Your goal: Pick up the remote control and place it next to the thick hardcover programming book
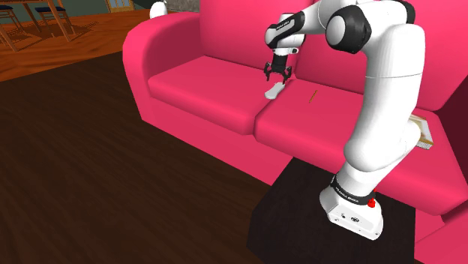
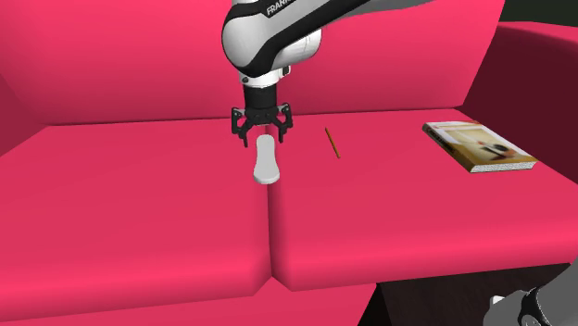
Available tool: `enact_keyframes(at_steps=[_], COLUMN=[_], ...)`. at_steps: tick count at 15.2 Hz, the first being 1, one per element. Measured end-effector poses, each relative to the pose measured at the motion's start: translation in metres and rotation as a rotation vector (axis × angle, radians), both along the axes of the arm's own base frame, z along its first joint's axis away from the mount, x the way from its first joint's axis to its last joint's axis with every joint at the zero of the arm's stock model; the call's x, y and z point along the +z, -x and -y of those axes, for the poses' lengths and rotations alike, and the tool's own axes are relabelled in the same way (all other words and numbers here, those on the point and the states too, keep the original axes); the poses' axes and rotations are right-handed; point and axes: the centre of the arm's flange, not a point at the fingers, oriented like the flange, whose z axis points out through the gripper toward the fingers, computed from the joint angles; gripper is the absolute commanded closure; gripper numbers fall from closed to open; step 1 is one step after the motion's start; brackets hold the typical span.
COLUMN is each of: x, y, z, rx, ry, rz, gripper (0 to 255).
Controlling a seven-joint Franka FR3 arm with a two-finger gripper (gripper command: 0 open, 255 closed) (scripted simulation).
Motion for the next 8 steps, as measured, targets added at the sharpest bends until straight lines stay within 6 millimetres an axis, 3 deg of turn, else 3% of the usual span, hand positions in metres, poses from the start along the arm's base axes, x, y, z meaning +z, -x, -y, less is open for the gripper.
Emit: enact_keyframes(at_steps=[2,8], x=[-0.012,-0.044], y=[0.002,0.002], z=[0.018,0.023], rx=[-0.047,-0.062], ry=[-0.004,-0.005], rz=[0.002,0.003], gripper=[0,0])
